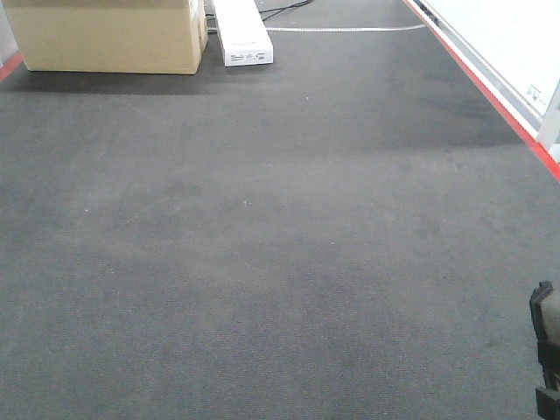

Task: Move and align brake pads A on conveyor
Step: 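Stop the base facing the conveyor belt, holding both pads, then extend the left gripper over the belt and lower its brake pad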

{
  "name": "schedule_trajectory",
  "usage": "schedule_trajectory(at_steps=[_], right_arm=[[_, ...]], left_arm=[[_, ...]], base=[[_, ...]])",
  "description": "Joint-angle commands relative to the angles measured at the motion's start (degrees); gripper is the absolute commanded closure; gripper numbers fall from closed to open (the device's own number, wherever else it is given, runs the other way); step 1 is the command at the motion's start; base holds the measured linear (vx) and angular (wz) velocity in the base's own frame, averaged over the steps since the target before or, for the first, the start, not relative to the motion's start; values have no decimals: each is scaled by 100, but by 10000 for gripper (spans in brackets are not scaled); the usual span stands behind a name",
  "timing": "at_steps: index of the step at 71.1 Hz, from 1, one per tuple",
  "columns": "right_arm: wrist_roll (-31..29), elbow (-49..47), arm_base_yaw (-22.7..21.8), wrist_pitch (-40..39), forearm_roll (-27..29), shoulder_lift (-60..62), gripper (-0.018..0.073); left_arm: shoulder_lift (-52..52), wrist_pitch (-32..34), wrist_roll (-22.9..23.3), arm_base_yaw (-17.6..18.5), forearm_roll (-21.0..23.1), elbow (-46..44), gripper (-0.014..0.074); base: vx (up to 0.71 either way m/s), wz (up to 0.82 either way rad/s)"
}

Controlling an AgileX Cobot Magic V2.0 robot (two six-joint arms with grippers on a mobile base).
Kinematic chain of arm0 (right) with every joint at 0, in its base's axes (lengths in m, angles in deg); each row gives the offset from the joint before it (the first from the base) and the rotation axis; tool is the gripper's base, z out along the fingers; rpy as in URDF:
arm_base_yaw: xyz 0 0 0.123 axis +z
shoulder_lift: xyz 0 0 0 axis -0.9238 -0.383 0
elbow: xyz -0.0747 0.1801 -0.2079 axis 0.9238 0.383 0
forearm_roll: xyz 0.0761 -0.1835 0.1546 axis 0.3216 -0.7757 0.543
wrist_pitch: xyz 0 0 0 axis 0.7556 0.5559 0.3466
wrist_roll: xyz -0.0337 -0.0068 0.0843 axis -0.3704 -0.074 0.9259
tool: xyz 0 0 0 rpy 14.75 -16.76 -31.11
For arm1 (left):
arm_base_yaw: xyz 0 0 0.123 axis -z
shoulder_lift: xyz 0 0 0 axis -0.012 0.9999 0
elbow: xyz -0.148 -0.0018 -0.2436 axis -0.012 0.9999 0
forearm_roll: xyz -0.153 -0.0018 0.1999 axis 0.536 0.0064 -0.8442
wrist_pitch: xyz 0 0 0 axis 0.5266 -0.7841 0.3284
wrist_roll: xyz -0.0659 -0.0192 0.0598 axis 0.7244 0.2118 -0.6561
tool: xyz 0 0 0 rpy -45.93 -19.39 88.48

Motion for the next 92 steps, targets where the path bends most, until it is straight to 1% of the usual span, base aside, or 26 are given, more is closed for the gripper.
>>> schedule_trajectory(at_steps=[1,34,38,53,58,62,68,77,85,92], right_arm=[[-44,-180,8,-451,22,-3,400],[-44,-180,8,-451,22,-3,400],[-44,-180,8,-451,22,-3,400],[-44,-180,8,-446,22,-3,400],[-44,-180,8,-446,22,-3,400],[-44,-180,8,-446,22,-3,400],[-44,-180,8,-446,22,-3,400],[-44,-180,8,-446,22,-3,400],[-44,-180,8,-446,22,-3,400],[-44,-180,8,-446,22,-3,400]], left_arm=[[-2,550,-6,27,33,-160,499],[-2,651,-6,27,33,-160,499],[-2,664,-6,27,86,-160,499],[104,513,-1,38,147,-248,499],[292,420,-13,56,322,-427,499],[499,367,-171,129,483,-635,499],[876,353,-603,262,820,-886,498],[1475,280,-1249,504,1574,-1293,497],[2113,212,-1788,808,2213,-1610,490],[2675,111,-2137,1118,2634,-1877,480]], base=[[0,0],[0,0],[0,0],[0,0],[0,0],[0,0],[0,0],[0,0],[0,0],[0,0]])
